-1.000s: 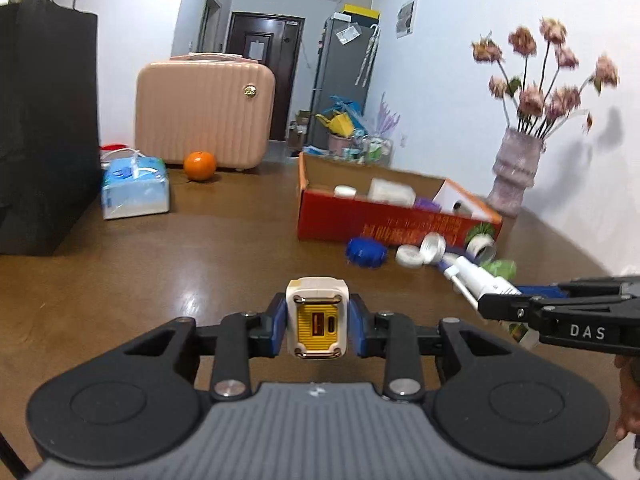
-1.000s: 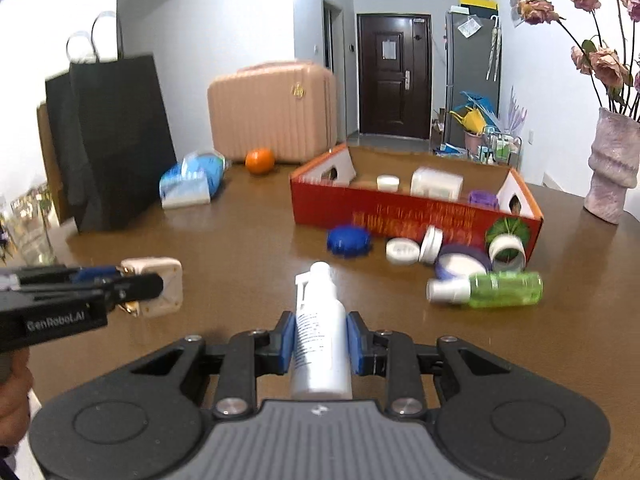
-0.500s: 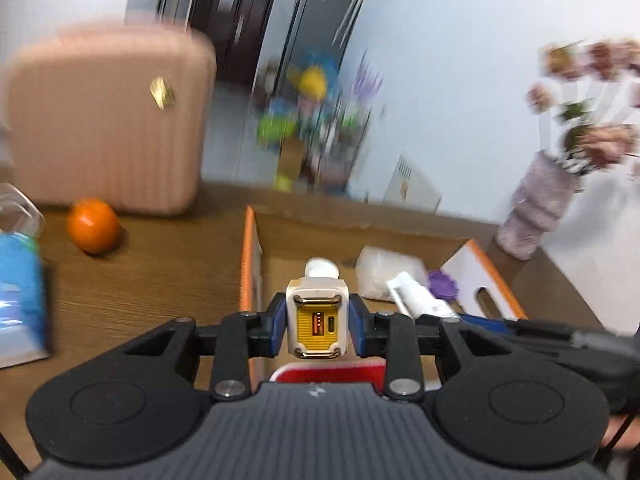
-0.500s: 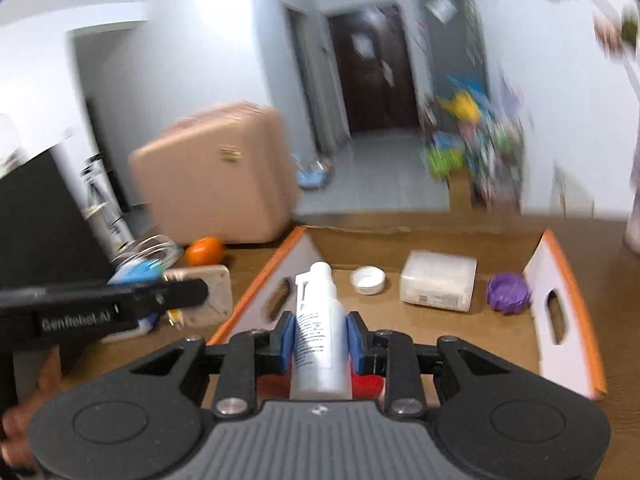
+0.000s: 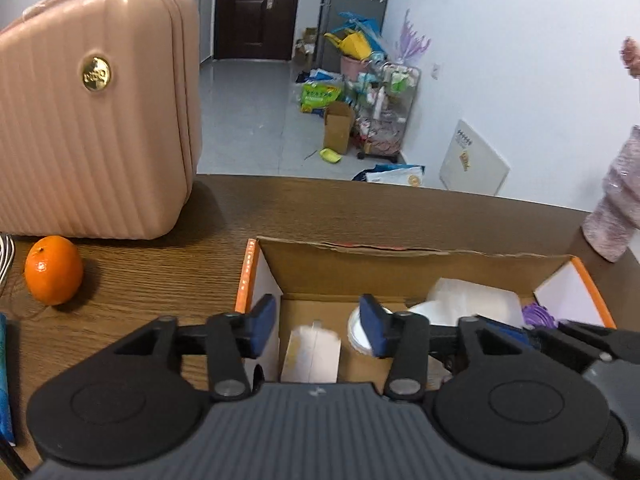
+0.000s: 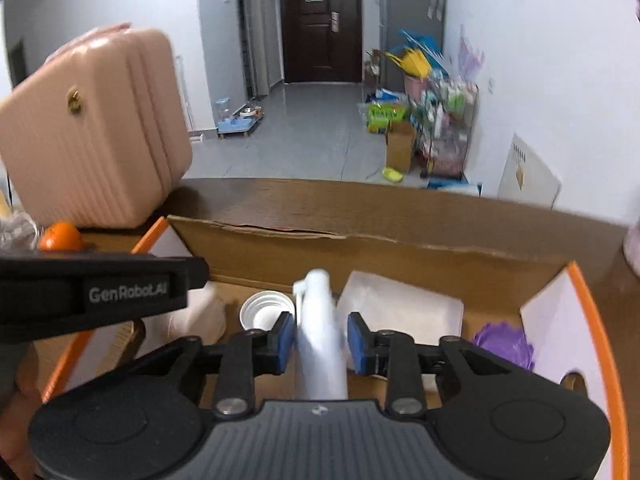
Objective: Organize rigid objects
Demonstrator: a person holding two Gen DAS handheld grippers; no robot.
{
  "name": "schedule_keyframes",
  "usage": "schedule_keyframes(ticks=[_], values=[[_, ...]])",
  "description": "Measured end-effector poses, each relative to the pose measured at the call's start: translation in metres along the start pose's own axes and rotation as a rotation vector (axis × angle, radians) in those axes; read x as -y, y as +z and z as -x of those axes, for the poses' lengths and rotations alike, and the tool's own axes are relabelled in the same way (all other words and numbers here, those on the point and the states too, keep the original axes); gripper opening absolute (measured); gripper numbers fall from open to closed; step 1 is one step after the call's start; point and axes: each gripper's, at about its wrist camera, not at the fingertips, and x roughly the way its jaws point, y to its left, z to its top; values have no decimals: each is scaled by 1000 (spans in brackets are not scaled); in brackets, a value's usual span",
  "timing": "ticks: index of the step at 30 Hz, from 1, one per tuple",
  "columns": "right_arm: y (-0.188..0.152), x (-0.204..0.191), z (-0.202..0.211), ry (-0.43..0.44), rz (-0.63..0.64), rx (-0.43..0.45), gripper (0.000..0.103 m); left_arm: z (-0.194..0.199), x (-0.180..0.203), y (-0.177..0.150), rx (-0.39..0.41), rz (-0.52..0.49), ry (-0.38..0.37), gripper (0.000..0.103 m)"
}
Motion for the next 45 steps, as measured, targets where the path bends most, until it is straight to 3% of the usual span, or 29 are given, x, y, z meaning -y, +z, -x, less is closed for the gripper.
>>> schedule_keyframes(ticks=[5, 10, 14, 17, 19, 23, 29, 32, 39, 45], values=[[-10, 13, 45, 55, -4, 78, 31, 62, -4, -21, 86, -40, -14, 68], [-36, 38, 127, 83, 9, 194, 54, 145, -4, -57, 212, -101, -36, 80], [-78, 58, 193, 68, 7, 267, 59, 213, -3, -117, 290, -160, -52, 88], [-115, 62, 234, 57, 24, 298, 63, 257, 0, -168, 346, -201, -1, 94], [-140, 60, 255, 40, 57, 320, 74, 285, -3, -203, 386, -215, -3, 99], [-194, 47, 294, 16, 108, 351, 79, 329, -5, -265, 430, -201, 50, 103], [-278, 34, 343, 51, 151, 451, 91, 354, -16, -338, 360, -71, 60, 103], [-305, 28, 353, 39, 160, 406, 92, 362, -15, -359, 360, -77, 97, 103], [-331, 14, 368, 35, 157, 395, 92, 374, -4, -368, 390, -88, 65, 103], [-333, 19, 360, 2, 134, 381, 93, 354, 9, -367, 334, -93, 35, 103]])
